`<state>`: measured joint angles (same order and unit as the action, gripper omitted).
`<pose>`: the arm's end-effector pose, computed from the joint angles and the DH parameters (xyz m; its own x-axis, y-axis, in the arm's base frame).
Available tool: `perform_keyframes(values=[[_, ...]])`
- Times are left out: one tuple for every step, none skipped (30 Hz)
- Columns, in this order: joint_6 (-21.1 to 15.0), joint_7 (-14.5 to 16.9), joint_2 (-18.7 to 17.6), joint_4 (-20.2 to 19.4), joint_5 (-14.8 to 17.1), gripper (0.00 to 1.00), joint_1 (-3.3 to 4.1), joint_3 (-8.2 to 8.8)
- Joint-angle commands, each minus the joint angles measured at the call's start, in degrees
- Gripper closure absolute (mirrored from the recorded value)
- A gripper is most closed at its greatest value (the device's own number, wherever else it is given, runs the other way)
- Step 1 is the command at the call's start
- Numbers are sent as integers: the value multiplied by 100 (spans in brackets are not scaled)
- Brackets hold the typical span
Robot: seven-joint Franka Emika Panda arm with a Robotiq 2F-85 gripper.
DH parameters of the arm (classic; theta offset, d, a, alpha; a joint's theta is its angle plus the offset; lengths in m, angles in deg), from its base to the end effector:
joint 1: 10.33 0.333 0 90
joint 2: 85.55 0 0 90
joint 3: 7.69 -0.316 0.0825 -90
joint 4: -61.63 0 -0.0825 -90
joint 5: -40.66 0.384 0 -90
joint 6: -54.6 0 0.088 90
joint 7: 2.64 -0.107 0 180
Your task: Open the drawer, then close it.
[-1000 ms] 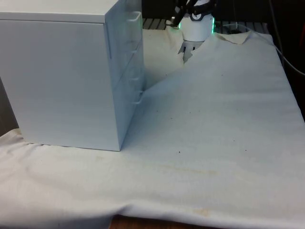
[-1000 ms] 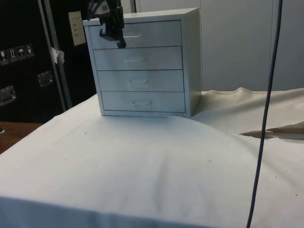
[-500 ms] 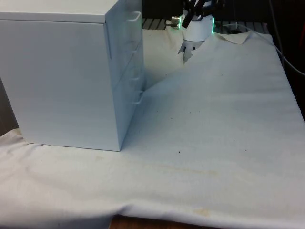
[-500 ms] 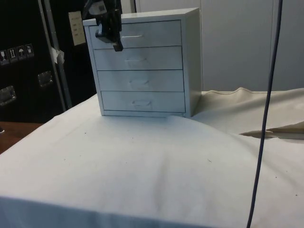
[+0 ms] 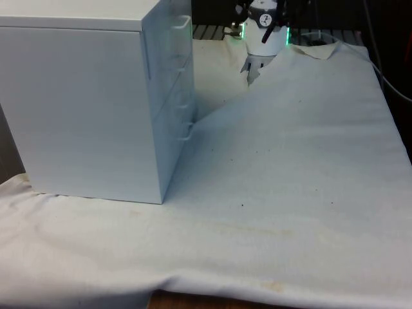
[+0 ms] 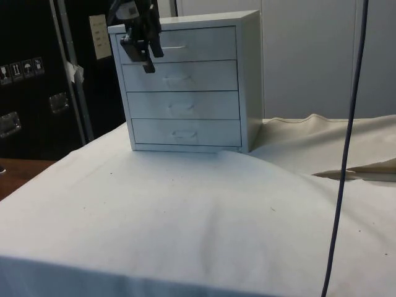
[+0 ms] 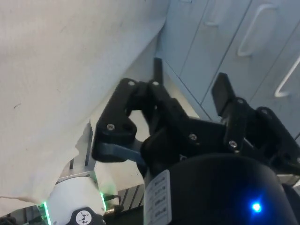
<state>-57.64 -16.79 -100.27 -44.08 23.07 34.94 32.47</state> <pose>0.6000 0.0572 0.4162 0.9997 -0.0203 -0.0106 -0.0136 -0.8991 0.4376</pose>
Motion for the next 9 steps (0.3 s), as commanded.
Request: perform_keyframes(values=[[0,0,0,0,0,40,0,0],[0,0,0,0,0,35,0,0],[0,0,0,0,0,30,0,0],[0,0,0,0,0,20,0,0],[0,0,0,0,0,15,0,0],[0,0,0,0,0,11,0,0],[0,0,0,0,0,6,0,0],[0,0,0,0,0,6,0,0],[0,0,0,0,0,1,0,0]])
